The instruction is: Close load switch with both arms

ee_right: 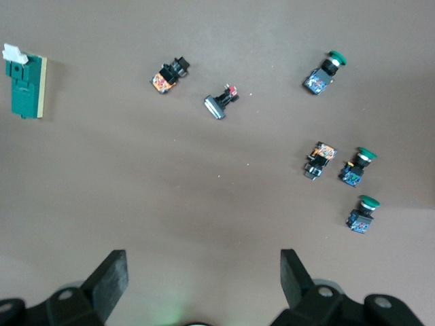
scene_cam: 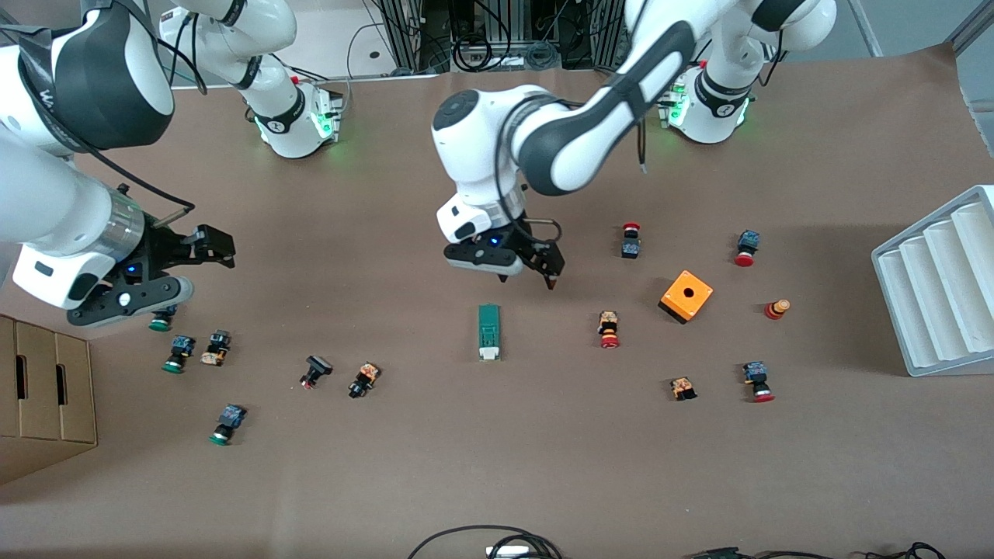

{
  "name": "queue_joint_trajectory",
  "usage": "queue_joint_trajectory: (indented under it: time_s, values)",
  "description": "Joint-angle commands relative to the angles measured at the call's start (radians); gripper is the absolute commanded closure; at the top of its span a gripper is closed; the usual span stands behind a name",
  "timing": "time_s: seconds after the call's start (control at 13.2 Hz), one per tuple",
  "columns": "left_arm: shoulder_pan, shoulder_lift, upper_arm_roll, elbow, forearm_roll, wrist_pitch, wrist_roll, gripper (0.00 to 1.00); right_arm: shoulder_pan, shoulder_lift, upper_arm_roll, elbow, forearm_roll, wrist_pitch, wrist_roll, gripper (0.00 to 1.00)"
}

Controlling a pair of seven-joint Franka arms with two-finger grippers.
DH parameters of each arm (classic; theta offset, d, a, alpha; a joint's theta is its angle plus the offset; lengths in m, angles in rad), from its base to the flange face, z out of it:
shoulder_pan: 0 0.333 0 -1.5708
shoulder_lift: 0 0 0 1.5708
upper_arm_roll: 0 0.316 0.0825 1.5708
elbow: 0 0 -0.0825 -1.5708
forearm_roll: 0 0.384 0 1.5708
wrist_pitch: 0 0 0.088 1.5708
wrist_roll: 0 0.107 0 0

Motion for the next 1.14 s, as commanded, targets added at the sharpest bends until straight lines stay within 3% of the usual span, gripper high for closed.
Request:
queue_joint_trajectory:
  time_s: [0.0,0.23,0.76,0.83,1.06]
  values:
    - [0.079,-0.075,-0.006,-0.002,-0.112,-0.011,0.145,0.00,0.005,-0.008,0.011,-0.011,-0.023,-0.016,0.019,0.00]
    - [0.181,-0.154,-0.005,-0.001,-0.258,-0.098,0.324,0.00,0.023,0.029,0.012,-0.015,-0.019,-0.017,0.024,0.00]
    - [0.462,-0.281,0.000,-0.007,-0.517,-0.170,0.556,0.00,0.034,0.044,0.011,-0.018,-0.016,-0.013,-0.001,0.00]
    - [0.476,-0.333,0.019,-0.031,-0.552,-0.175,0.605,0.00,0.034,0.046,0.009,-0.018,-0.016,-0.007,-0.001,0.00]
    - [0.479,-0.442,0.199,-0.143,-0.649,-0.177,0.695,0.00,0.029,0.047,0.003,-0.017,-0.022,0.009,-0.001,0.00]
